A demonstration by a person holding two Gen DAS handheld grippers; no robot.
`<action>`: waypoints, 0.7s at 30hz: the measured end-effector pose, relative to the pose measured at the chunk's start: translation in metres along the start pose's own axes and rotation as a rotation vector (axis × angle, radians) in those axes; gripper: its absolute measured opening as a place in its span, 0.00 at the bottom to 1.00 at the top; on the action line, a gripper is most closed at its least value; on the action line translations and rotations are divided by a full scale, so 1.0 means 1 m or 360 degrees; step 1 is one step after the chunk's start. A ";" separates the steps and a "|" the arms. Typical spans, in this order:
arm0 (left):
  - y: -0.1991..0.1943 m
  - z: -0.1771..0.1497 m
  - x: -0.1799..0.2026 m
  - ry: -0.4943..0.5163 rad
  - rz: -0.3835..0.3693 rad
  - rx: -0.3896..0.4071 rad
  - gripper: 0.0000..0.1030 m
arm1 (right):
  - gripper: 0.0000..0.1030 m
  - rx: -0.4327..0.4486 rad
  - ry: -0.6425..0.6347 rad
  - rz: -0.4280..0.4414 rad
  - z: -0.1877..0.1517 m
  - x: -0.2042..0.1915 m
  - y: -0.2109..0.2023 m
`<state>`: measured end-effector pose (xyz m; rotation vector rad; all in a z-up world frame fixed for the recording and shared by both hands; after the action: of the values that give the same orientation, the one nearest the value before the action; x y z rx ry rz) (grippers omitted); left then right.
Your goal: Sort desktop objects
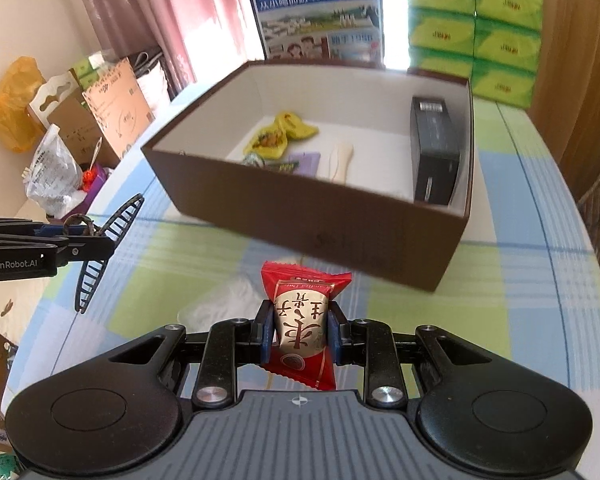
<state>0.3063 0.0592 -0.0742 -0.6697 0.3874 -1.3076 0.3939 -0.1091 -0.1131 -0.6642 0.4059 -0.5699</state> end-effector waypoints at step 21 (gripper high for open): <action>0.068 0.102 0.029 0.0069 -0.0117 0.0112 0.32 | 0.23 0.0197 -0.0051 0.0006 0.101 0.025 0.040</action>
<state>0.4264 0.0624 -0.0383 -0.6021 0.3531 -1.4011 0.4805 -0.0524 -0.0712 -0.5531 0.3391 -0.5757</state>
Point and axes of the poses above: each gripper's, at about its wrist camera, not at the fingertips, and y roughly the way its jaws point, x to its right, z to its top, the point moved 6 cm from there along y, roughly the way its jaws point, and after that the axes turned 10 degrees about x, right-handed, at the moved point
